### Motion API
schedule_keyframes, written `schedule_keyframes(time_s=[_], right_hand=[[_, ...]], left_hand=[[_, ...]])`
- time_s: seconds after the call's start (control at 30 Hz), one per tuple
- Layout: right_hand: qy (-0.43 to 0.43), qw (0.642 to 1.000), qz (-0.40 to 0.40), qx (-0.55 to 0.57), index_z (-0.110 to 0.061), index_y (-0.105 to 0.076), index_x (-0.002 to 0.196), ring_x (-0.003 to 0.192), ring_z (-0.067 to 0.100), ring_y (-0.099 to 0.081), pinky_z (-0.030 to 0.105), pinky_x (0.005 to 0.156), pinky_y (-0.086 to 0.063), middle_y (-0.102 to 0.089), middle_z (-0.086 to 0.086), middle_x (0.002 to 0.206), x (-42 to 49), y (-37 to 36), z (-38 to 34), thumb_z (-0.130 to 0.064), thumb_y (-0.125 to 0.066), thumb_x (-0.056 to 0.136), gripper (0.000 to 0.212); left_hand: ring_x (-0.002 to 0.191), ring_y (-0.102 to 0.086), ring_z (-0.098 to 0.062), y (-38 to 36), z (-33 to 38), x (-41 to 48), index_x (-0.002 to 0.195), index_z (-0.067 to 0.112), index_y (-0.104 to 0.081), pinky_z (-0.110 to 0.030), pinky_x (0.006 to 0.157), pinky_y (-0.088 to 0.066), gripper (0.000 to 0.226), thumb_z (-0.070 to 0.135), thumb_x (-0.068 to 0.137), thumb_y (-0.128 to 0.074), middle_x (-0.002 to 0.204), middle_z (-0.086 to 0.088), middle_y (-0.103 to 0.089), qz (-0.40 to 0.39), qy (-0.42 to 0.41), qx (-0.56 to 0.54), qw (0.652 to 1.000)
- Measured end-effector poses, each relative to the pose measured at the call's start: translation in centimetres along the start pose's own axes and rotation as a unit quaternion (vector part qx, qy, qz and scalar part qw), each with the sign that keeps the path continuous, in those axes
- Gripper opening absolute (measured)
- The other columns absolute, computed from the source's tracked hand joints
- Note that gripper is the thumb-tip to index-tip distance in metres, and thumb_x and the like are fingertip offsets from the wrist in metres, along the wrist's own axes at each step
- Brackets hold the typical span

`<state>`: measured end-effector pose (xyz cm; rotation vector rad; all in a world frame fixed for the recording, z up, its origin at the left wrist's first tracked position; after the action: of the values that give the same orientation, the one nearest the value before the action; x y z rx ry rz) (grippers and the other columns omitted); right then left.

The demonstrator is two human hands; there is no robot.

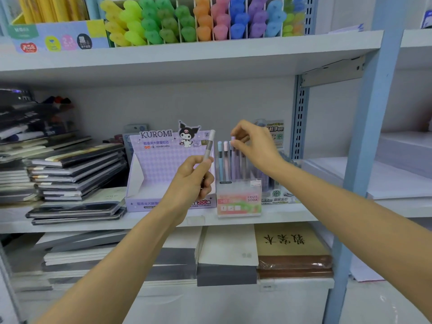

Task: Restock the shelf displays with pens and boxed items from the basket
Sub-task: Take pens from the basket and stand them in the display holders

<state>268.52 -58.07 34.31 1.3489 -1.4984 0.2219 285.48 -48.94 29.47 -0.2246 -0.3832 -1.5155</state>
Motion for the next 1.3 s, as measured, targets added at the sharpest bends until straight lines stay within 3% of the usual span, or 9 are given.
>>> schedule_keyframes(time_s=[0.27, 0.37, 0.47, 0.57, 0.67, 0.8, 0.9, 1.07, 1.3], right_hand=[[-0.032, 0.994, -0.041, -0.096, -0.015, -0.073, 0.104, 0.09, 0.015, -0.049, 0.041, 0.086, -0.048, -0.051, 0.004, 0.103, -0.2, 0.2, -0.1, -0.022, -0.061, 0.094, 0.017], [-0.044, 0.994, -0.053, 0.084, -0.017, -0.067, 0.116, 0.085, 0.013, -0.06, 0.031, 0.078, -0.051, -0.061, 0.001, 0.105, -0.6, 1.5, -1.9, -0.028, -0.053, 0.099, 0.025], [-0.059, 0.95, -0.116, 0.283, -0.012, -0.063, 0.122, 0.074, 0.008, -0.063, 0.022, 0.064, -0.05, -0.07, 0.003, 0.102, -1.6, 2.3, -3.7, -0.024, -0.054, 0.098, 0.028], [-0.043, 0.942, -0.132, 0.306, -0.004, -0.064, 0.115, 0.078, 0.008, -0.066, 0.023, 0.065, -0.051, -0.071, 0.009, 0.096, -2.3, 2.8, -4.7, -0.014, -0.055, 0.098, 0.022], [-0.067, 0.934, -0.065, 0.344, -0.002, -0.062, 0.104, 0.074, 0.011, -0.067, 0.023, 0.064, -0.052, -0.067, 0.008, 0.09, -2.1, 4.1, -4.3, -0.009, -0.05, 0.099, 0.015], [-0.076, 0.963, 0.088, 0.244, -0.003, -0.056, 0.101, 0.071, 0.016, -0.062, 0.019, 0.058, -0.049, -0.064, 0.013, 0.085, -1.8, 6.1, -2.0, -0.012, -0.047, 0.101, 0.013], [-0.058, 0.982, 0.07, 0.168, -0.002, -0.06, 0.098, 0.076, 0.02, -0.067, 0.014, 0.061, -0.05, -0.068, 0.018, 0.088, -2.1, 5.7, -1.1, -0.012, -0.051, 0.1, 0.014], [-0.043, 0.995, 0.007, 0.092, -0.002, -0.066, 0.095, 0.084, 0.026, -0.067, 0.04, 0.085, -0.054, -0.07, 0.013, 0.086, -2.4, 3.1, -0.3, -0.009, -0.054, 0.097, 0.014], [-0.015, 0.999, -0.043, -0.01, -0.005, -0.068, 0.096, 0.082, 0.021, -0.066, 0.041, 0.085, -0.051, -0.071, 0.005, 0.085, -1.5, 1.9, 0.2, -0.015, -0.055, 0.097, 0.016]], left_hand=[[0.056, -0.048, -0.011, 0.3, 0.3, -0.4, 0.095, 0.015, -0.061, -0.02, 0.048, -0.041, 0.014, 0.024, 0.1, -0.052, 0.071, 0.001, -0.054, -0.004, -0.01, -0.002, 1.0], [0.054, -0.047, -0.011, 0.1, 0.7, -0.6, 0.098, 0.014, -0.066, -0.021, 0.048, -0.04, 0.017, 0.023, 0.1, -0.051, 0.073, -0.001, -0.052, 0.004, -0.018, -0.001, 1.0], [0.054, -0.047, -0.011, -0.4, 1.2, -0.7, 0.097, 0.016, -0.068, -0.021, 0.048, -0.041, 0.018, 0.021, 0.1, -0.052, 0.071, -0.002, -0.051, -0.005, -0.029, -0.001, 1.0], [0.059, -0.052, -0.013, -1.2, 1.8, -0.9, 0.101, 0.016, -0.067, -0.023, 0.054, -0.045, 0.016, 0.02, 0.1, -0.052, 0.073, -0.004, -0.055, -0.014, -0.053, 0.018, 0.998], [0.086, -0.057, -0.011, -1.5, 1.7, -1.3, 0.119, 0.021, -0.056, -0.023, 0.074, -0.046, 0.022, 0.02, 0.098, -0.056, 0.104, 0.001, -0.058, 0.044, -0.108, 0.142, 0.983], [0.129, -0.041, -0.016, -1.5, 0.2, -3.1, 0.139, 0.013, -0.043, -0.031, 0.107, -0.033, 0.048, 0.015, 0.094, -0.059, 0.143, -0.002, -0.044, 0.047, -0.249, 0.37, 0.894], [0.144, -0.025, -0.014, -2.1, -1.7, -4.0, 0.147, 0.015, -0.036, -0.036, 0.117, -0.021, 0.056, 0.023, 0.096, -0.056, 0.155, 0.0, -0.033, -0.032, -0.285, 0.467, 0.836], [0.149, -0.015, -0.016, -2.5, -3.1, -4.3, 0.15, 0.015, -0.031, -0.038, 0.119, -0.02, 0.059, 0.027, 0.097, -0.053, 0.157, 0.0, -0.03, -0.04, -0.293, 0.498, 0.816], [0.148, -0.018, -0.018, -2.5, -3.2, -4.2, 0.149, 0.014, -0.032, -0.038, 0.117, -0.024, 0.059, 0.025, 0.096, -0.054, 0.154, -0.001, -0.034, -0.036, -0.295, 0.512, 0.806]])
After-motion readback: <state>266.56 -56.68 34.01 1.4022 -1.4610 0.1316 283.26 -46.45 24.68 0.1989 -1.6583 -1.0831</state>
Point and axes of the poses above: each hand's wrist, its own x-axis towards the middle knuckle, its own y-axis out of the back of the hand, z = x × y, the point moved 2 cm from there along x, towards the middle knuckle
